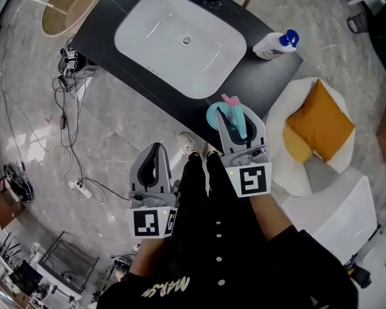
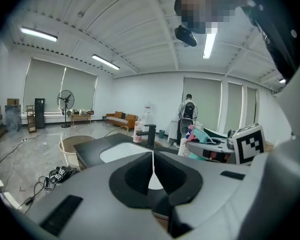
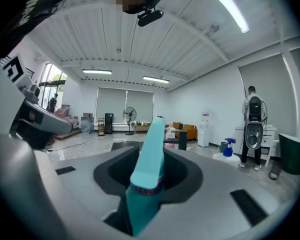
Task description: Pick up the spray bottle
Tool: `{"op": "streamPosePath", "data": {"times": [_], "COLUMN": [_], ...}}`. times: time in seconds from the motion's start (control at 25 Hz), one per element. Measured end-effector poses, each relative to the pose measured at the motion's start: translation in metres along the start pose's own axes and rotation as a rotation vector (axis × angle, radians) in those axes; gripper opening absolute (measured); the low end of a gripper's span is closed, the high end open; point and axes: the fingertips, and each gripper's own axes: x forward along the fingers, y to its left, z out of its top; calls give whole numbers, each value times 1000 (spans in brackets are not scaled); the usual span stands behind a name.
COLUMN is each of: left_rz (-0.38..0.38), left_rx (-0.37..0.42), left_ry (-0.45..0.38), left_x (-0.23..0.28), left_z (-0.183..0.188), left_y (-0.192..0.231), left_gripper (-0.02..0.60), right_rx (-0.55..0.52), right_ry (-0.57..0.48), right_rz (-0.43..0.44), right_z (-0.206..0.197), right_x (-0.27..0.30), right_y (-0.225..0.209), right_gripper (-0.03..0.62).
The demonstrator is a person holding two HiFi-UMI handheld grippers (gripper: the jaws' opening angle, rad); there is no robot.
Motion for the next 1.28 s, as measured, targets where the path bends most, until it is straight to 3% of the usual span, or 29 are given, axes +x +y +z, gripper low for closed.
{"op": "streamPosePath", "data": {"times": [0.16,0.36,0.6,0.84,1.28], "left_rz": [-2,-3,-2,-16,-50], "left_rx": [12,26,34,49,68], "left_ry": [-48,-97,-179,-259,-311], "left_x": [1,0,-3,-4,-3], "left_z": [32,69,109,143,166], "left_y": [-3,-7,-6,-7,-12], "left_gripper": [17,17,17,17,17], "right_rx": [7,-85,-97,-107,-108], "right_ry": [-37,-109,-156,-185,-203], "right_rz": [19,46,28,-12,-59], "right_z": [45,100,143,166,178], "right_x": [-3,-14,-31,-46,-61], "right_y": [-12,-24,-38,-50,-57], "right_gripper": [112,112,112,112,111]}}
